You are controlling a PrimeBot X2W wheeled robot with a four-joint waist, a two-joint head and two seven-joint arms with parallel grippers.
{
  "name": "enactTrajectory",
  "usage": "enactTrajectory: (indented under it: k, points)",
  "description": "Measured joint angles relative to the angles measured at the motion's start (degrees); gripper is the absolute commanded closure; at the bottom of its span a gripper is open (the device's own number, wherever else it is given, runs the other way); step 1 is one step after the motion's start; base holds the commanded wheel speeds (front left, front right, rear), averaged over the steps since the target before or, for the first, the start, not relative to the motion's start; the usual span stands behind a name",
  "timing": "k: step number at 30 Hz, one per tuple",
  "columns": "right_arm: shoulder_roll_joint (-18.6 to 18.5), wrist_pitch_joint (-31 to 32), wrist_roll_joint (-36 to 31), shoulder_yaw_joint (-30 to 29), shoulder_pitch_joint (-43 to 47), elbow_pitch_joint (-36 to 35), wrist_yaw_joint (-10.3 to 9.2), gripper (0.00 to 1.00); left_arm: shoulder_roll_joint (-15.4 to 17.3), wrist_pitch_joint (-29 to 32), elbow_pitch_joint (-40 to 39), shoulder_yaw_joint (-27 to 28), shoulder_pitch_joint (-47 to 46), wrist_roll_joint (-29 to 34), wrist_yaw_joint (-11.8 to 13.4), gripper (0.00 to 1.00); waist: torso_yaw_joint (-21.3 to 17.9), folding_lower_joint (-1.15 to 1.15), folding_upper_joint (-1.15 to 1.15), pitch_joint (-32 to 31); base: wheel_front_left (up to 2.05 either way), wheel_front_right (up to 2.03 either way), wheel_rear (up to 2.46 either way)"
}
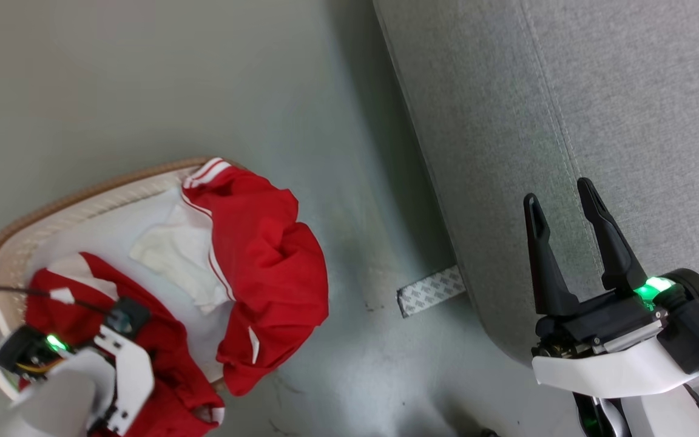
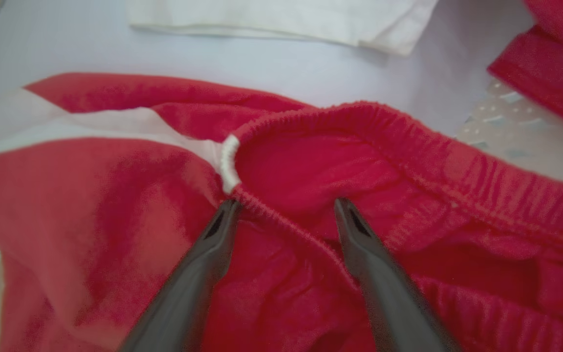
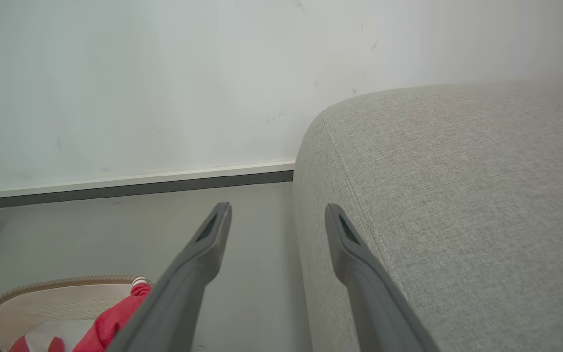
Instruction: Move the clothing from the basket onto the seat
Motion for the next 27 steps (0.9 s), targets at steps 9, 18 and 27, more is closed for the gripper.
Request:
enactTrajectory:
  k: [9, 18, 27]
  points:
    - [0.0, 0.0, 1.4, 1.3, -1.2, -0.3, 0.00, 0.00, 0.2, 3.0, 1.1, -2.4, -3.5, -4.7, 0.0, 0.11, -1.5, 0.00, 0.00, 2.8, 0.00, 0.00, 0.00]
    - [0.0, 0.0, 1.5, 1.1, -1.8, 0.0, 0.00, 0.00, -1.3, 2.5, 1.6, -4.6, -4.6, -7.2, 0.0, 1.00, -1.5, -0.01, 0.00, 1.8, 0.00, 0.00, 0.00]
    - [0.0, 0.0, -0.3, 0.6, -1.2, 1.5, 0.00, 0.00, -3.6, -1.3, 1.8, -5.3, -1.7, -10.6, 0.0, 1.00, -0.5, -0.01, 0.00, -3.4, 0.00, 0.00, 0.00]
